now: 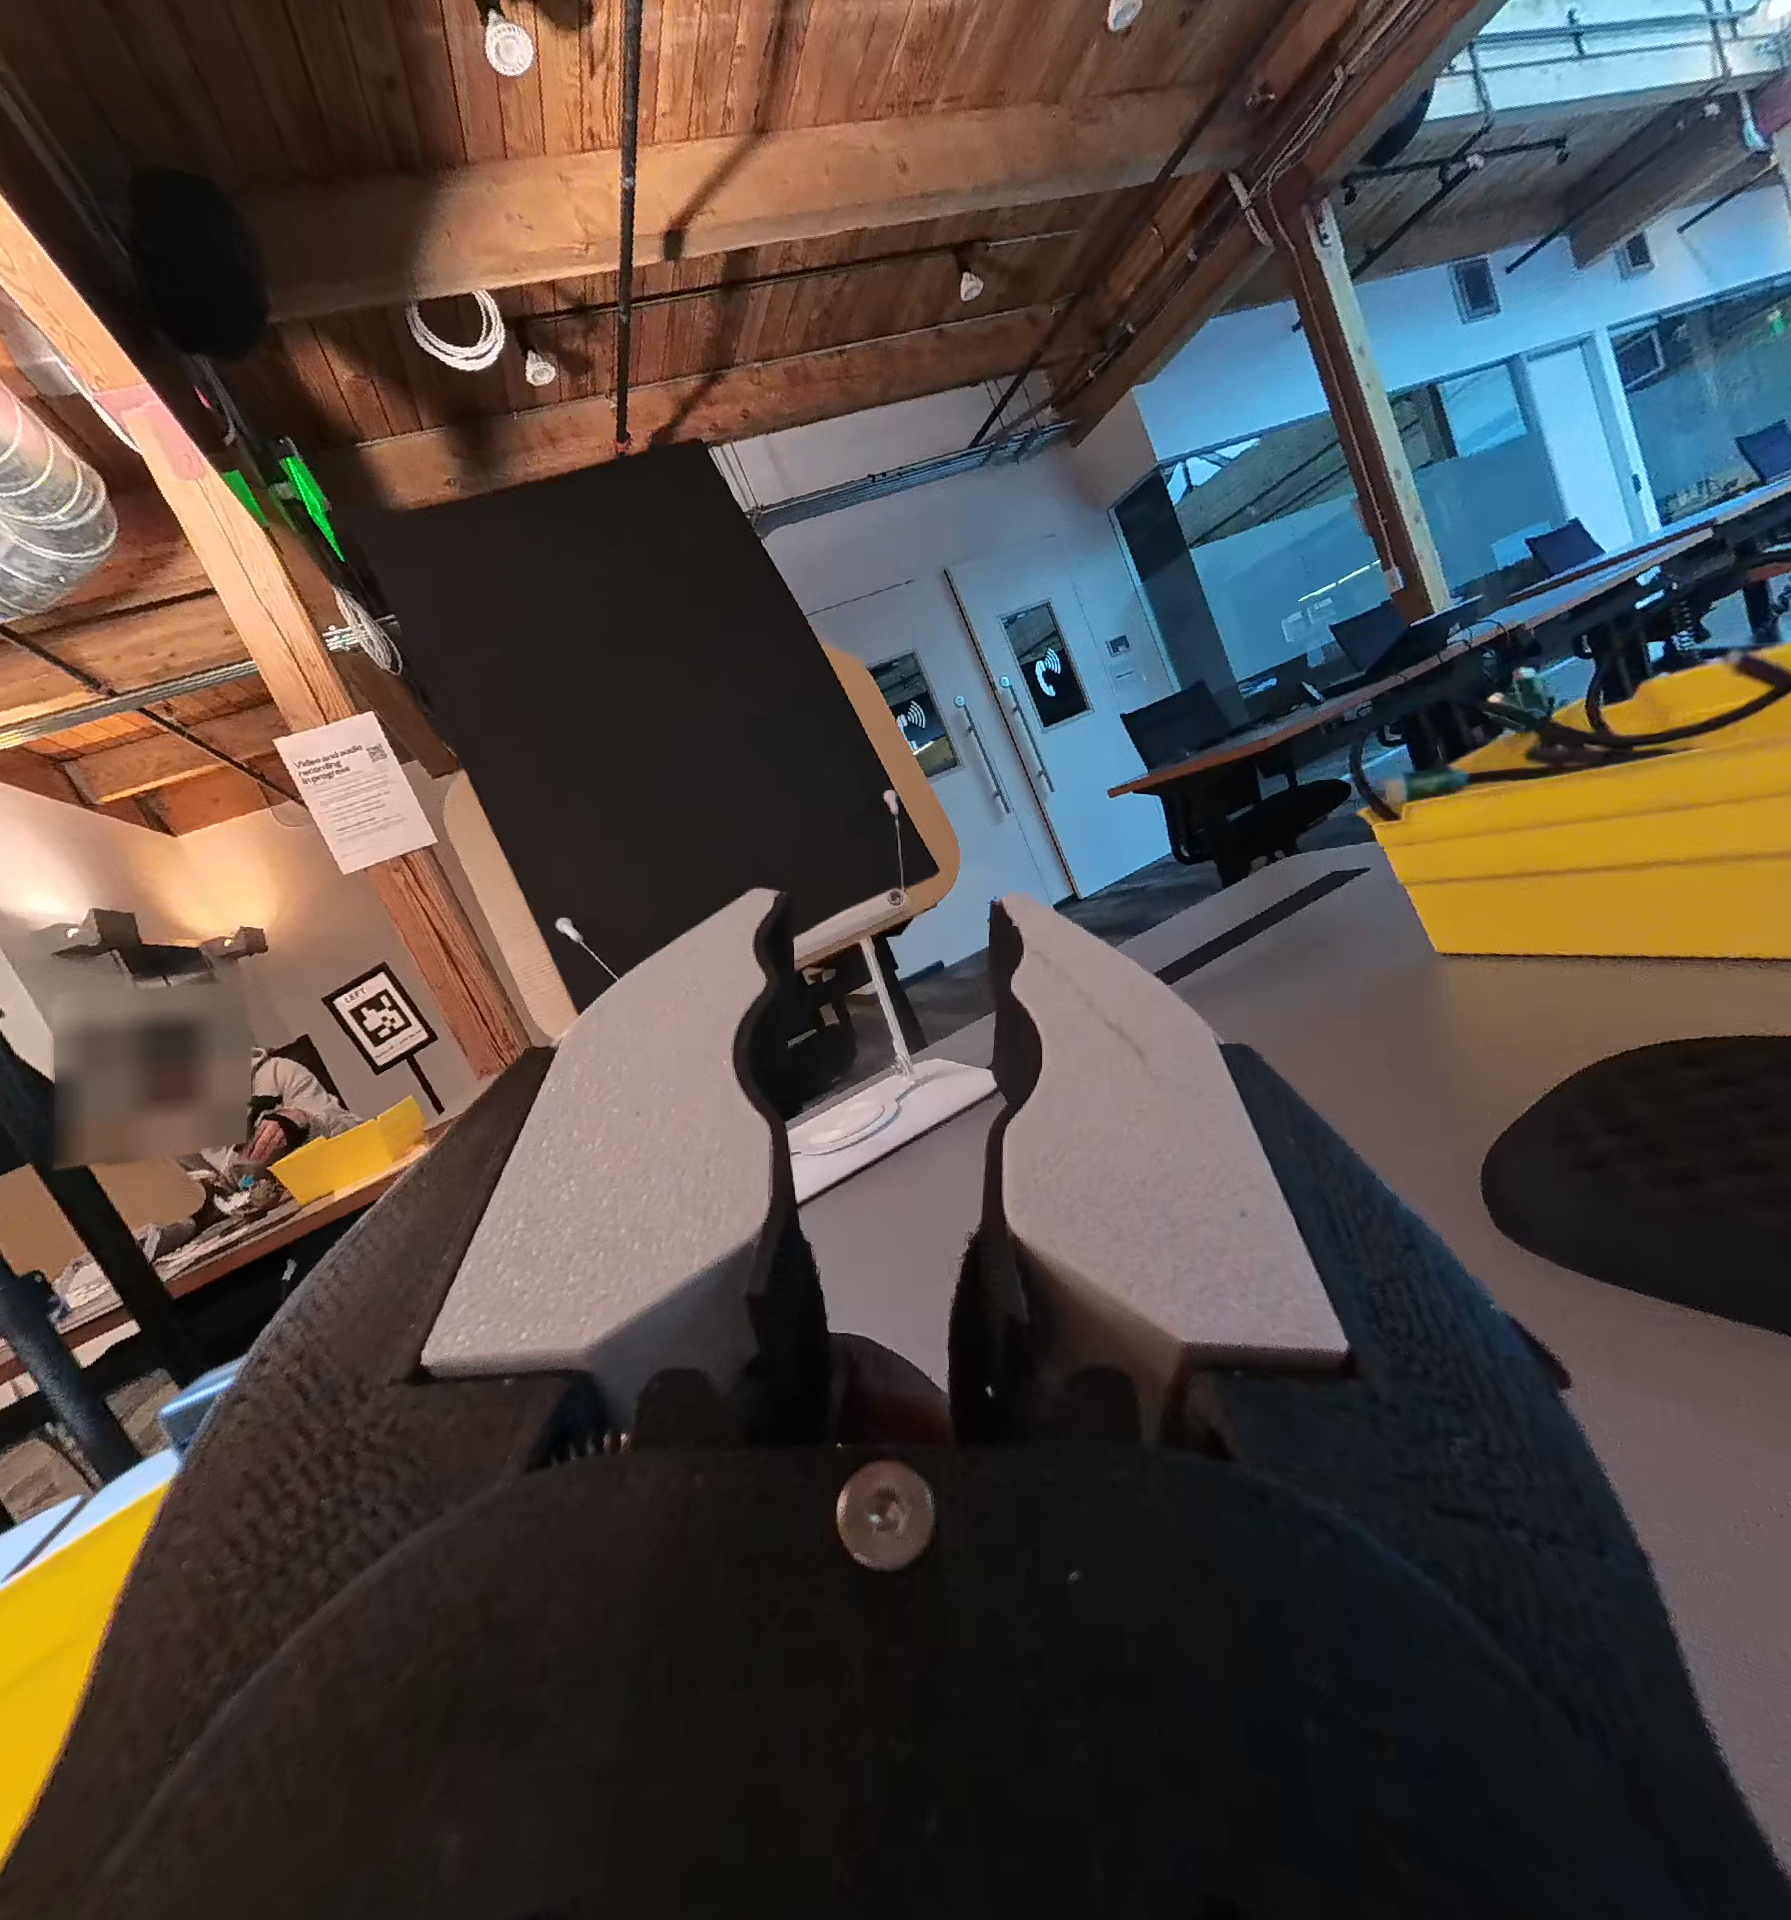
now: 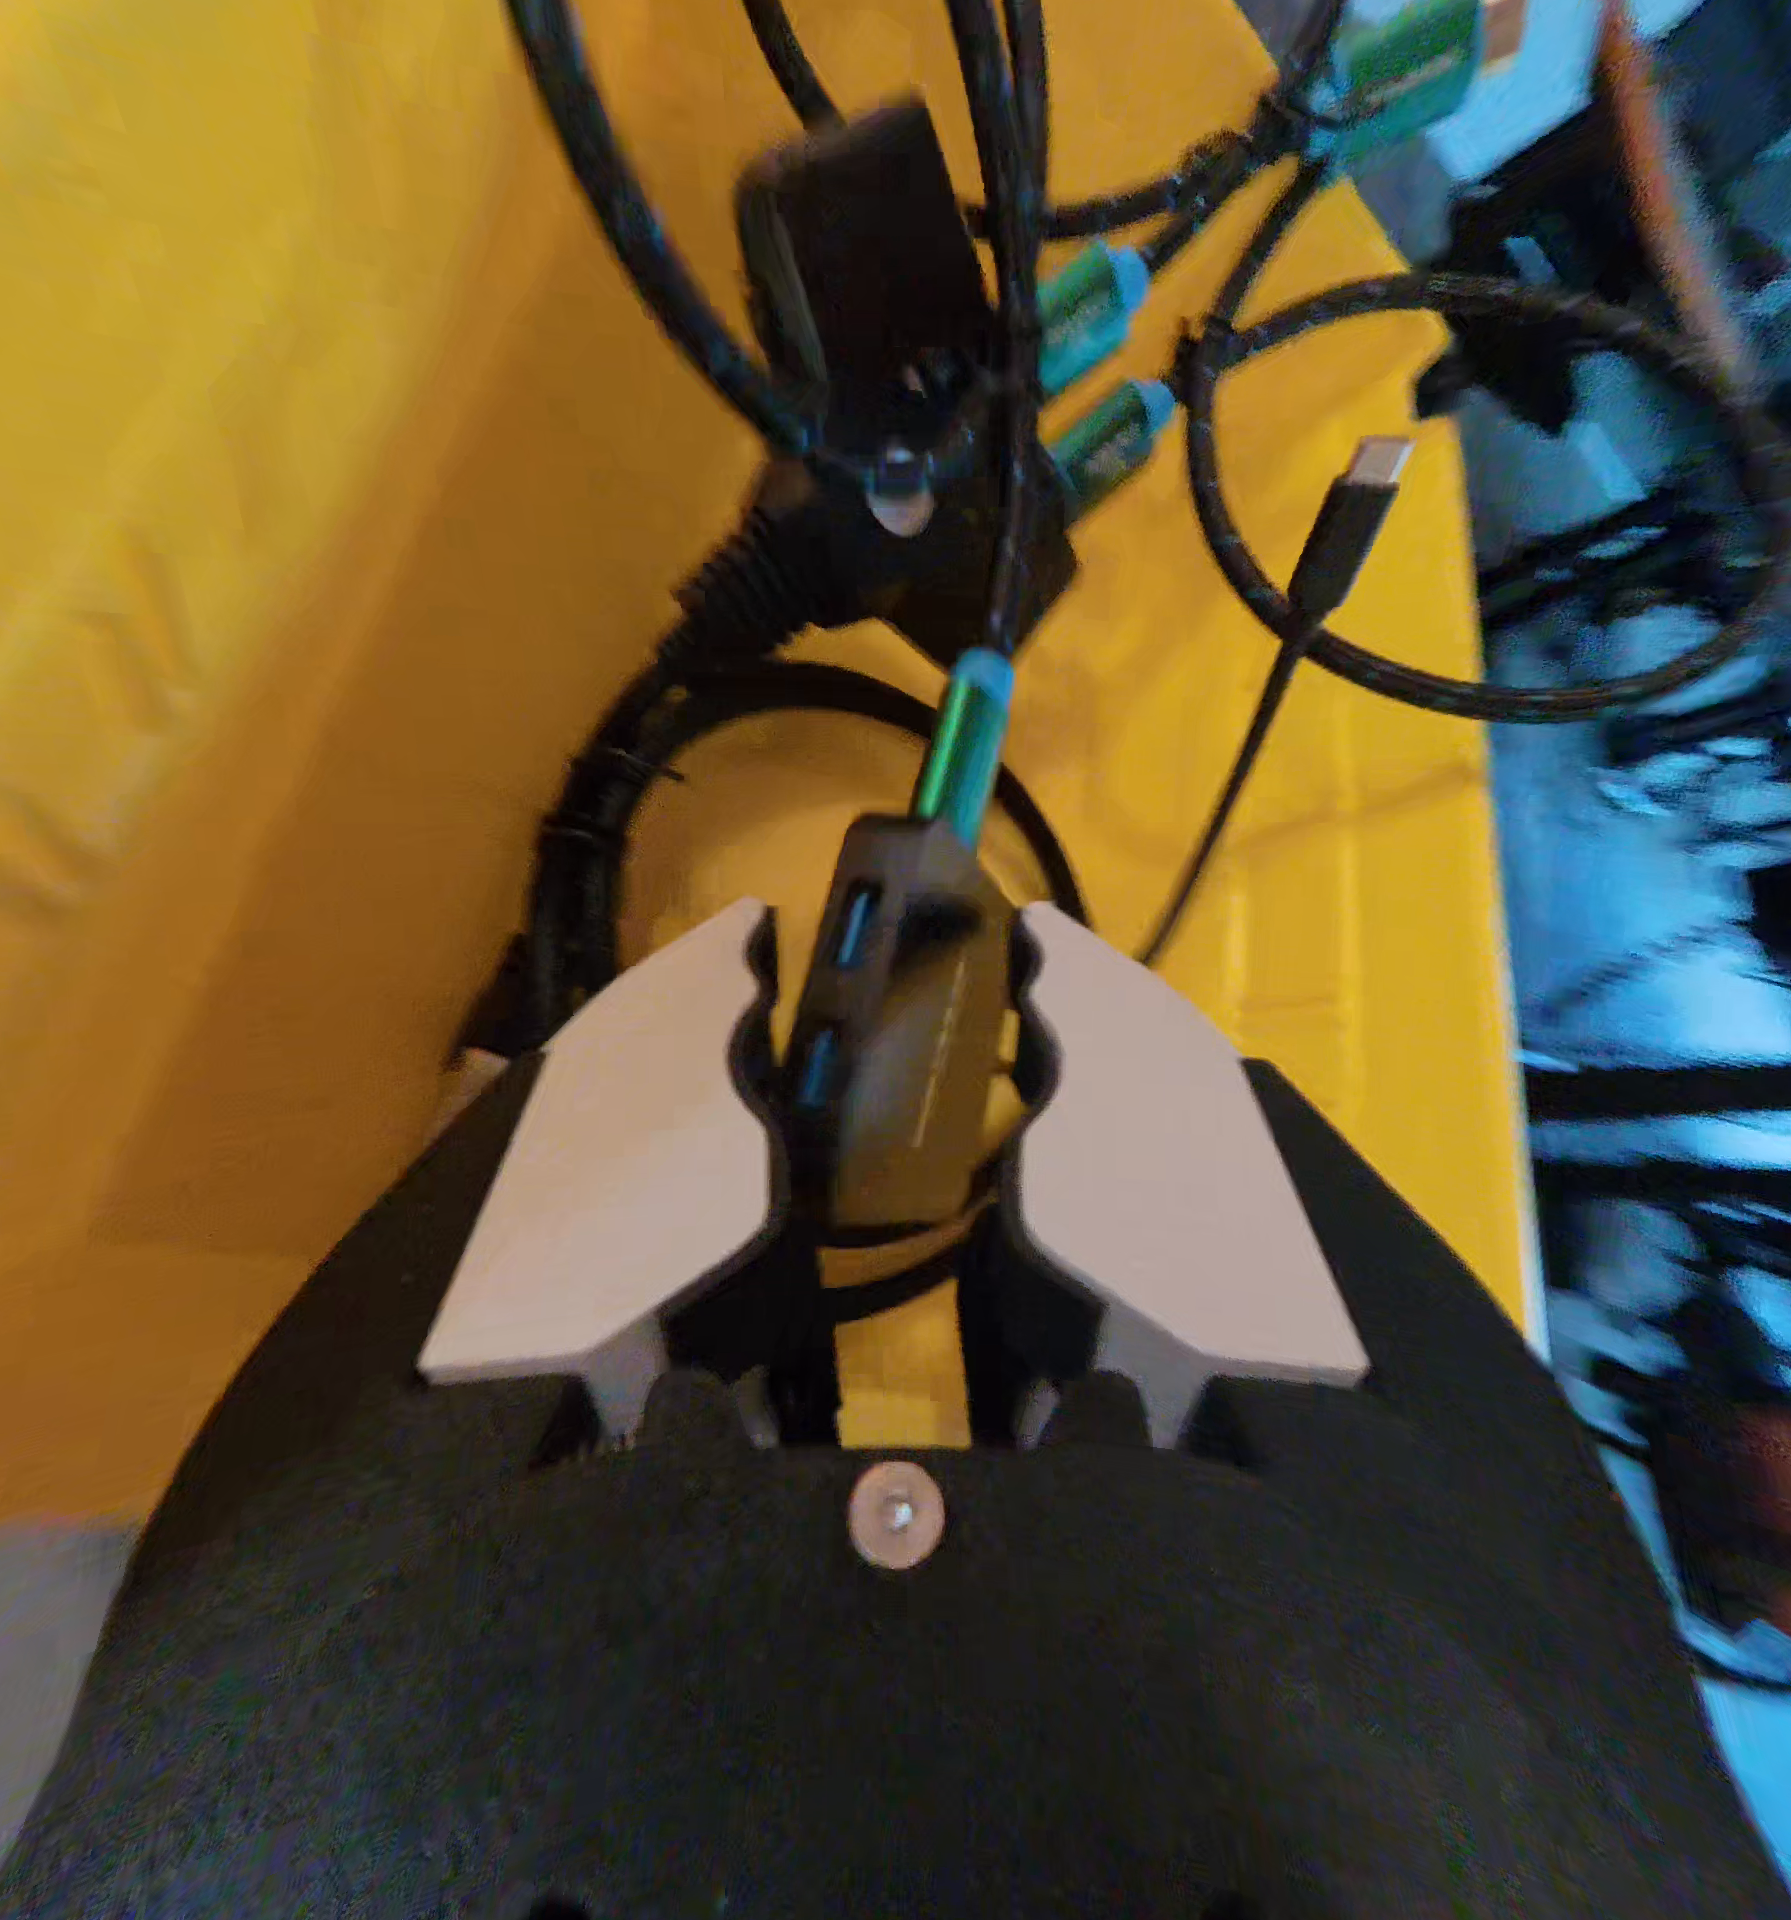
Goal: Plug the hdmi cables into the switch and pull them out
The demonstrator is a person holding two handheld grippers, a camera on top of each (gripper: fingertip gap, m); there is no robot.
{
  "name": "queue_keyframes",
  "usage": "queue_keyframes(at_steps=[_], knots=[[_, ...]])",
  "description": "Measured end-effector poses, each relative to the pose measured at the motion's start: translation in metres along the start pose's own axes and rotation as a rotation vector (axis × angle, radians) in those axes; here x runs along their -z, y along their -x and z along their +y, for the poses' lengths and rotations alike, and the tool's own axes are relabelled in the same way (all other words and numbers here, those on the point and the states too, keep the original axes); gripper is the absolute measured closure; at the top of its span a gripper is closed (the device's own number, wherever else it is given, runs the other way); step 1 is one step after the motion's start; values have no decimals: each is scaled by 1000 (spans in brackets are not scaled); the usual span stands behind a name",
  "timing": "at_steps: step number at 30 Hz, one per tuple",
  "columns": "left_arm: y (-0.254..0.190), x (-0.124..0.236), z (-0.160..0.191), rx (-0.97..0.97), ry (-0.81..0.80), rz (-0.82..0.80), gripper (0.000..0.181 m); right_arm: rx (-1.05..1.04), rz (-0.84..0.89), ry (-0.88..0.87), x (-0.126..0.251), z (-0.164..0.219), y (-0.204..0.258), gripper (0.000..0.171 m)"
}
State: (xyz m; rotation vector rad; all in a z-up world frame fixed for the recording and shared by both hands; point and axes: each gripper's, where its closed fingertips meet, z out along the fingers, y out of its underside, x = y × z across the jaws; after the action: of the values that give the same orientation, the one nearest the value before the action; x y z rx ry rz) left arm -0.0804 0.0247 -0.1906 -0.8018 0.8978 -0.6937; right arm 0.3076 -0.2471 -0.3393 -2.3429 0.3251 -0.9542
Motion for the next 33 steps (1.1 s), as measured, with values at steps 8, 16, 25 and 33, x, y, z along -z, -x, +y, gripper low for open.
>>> queue_keyframes(at_steps=[8, 16, 25, 33], knots=[[23, 11, -37, 148, 4, -18, 119, -180, -187, -331, 70, -39, -3, 103], [90, 54, -75, 165, -48, -220, 101, 36, -646, -115, 116, -17, 93, 101], [143, 102, -91, 39, -107, -431, 115, 165, -297, 18, 38, -46, 104, 150], [153, 119, -77, 77, -121, -466, 124, 192, -250, -26, 5, -99, 128, 145]])
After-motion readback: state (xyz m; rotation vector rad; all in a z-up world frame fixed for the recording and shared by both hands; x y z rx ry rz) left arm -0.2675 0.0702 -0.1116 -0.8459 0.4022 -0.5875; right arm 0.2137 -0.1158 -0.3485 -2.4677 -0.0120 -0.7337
